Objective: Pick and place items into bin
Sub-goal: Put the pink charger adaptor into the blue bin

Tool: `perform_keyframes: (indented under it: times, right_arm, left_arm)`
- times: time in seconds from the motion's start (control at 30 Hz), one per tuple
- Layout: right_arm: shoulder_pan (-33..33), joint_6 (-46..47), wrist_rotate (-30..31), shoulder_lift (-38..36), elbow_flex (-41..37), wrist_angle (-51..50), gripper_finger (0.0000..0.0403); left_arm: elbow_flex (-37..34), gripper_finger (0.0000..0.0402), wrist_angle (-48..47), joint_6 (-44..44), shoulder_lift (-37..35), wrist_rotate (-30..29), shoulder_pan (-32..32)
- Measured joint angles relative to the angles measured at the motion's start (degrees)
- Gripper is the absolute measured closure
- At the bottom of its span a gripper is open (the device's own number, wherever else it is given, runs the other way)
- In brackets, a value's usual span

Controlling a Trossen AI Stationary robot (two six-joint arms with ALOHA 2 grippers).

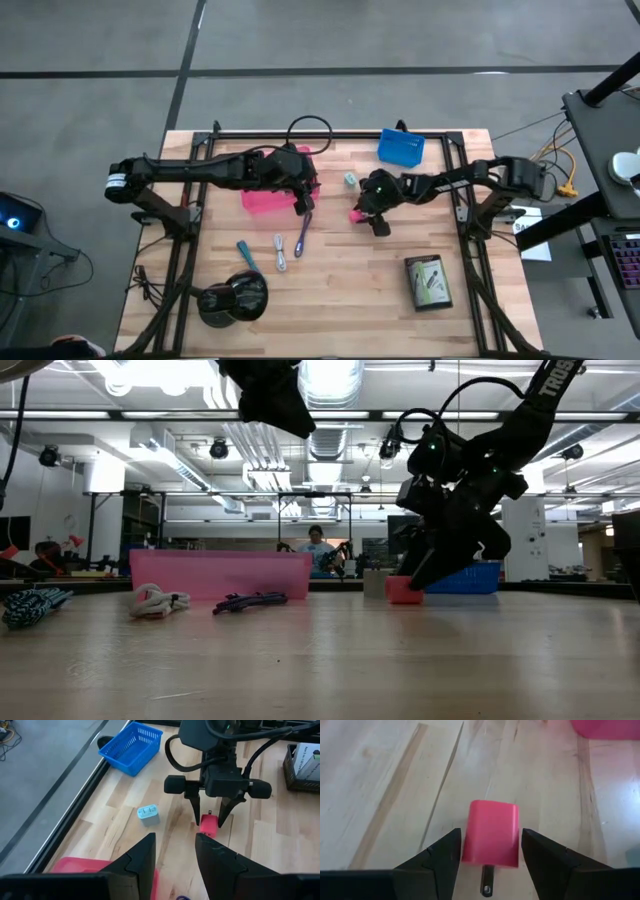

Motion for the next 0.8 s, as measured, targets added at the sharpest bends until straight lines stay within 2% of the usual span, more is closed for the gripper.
perform_keyframes:
  times: [0.27,0.6,0.8]
  right_arm:
    - [0.00,-0.05,0.01,0.11,0.00,0.20,0.0213]
    - [0.00,-0.61,-0.01,0.11,0.00,0.24,0.0261]
    - [0.00,0.78,0.01,0.07,0.00,0.41,0.0261]
  left_arm:
    - [-0.12,0.0278,0.01,0.00,0.00,0.02,0.01]
    - [-0.46,0.0278,0.01,0.00,0.00,0.02,0.00]
    - [-0.46,0.0278,0.01,0.00,0.00,0.02,0.01]
